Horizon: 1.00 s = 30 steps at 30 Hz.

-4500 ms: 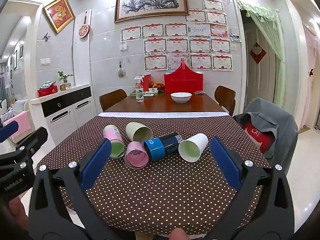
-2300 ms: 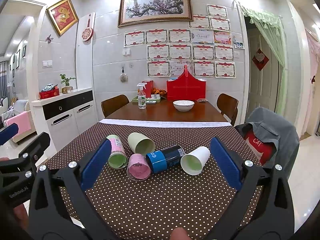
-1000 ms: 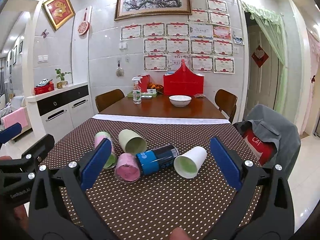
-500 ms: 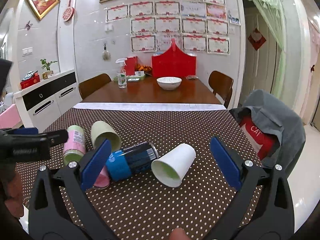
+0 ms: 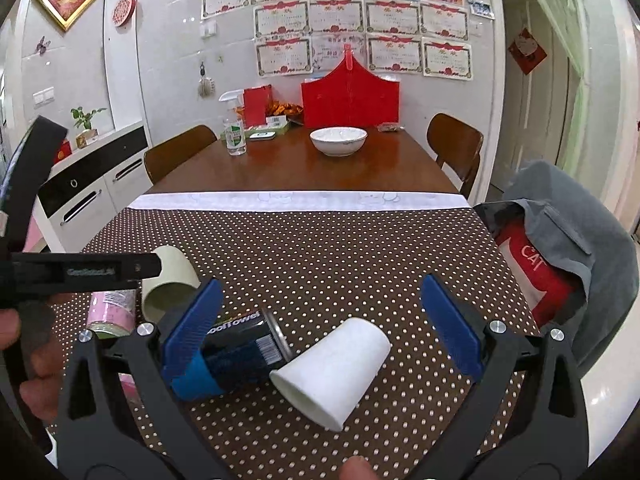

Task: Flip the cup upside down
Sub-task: 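Move the left tool to the pale green cup and close on it, then lift the pale green cup with the left tool and rotate it upright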

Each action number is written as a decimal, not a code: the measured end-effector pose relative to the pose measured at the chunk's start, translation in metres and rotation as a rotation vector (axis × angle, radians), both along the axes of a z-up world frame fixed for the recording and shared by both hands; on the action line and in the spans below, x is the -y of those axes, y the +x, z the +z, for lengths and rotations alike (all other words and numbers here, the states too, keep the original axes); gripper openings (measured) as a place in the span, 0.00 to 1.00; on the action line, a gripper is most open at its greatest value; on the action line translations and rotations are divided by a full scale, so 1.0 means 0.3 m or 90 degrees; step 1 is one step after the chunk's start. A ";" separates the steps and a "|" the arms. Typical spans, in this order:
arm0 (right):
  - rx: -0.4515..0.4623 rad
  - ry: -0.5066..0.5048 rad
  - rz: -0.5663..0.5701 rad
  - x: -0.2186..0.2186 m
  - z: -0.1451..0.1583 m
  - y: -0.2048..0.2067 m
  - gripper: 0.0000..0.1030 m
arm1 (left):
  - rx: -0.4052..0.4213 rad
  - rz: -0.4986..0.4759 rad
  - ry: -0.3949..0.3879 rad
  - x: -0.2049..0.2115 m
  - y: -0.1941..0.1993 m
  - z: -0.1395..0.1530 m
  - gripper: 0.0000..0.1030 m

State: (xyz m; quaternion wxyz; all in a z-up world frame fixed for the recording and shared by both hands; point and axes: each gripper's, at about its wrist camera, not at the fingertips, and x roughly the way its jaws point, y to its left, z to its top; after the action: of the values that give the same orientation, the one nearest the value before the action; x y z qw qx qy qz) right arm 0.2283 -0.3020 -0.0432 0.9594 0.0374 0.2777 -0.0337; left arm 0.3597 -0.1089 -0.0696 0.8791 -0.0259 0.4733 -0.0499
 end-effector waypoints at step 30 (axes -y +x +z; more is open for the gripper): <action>-0.130 0.045 0.061 0.074 -0.127 0.325 0.94 | -0.160 -0.039 0.074 0.062 0.311 -0.211 0.80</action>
State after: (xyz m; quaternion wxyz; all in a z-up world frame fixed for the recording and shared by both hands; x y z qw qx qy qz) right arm 0.3258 -0.3243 -0.0814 0.9245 0.0546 0.3767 0.0184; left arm 0.4529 -0.1275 -0.1330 0.8110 0.0333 0.5823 -0.0454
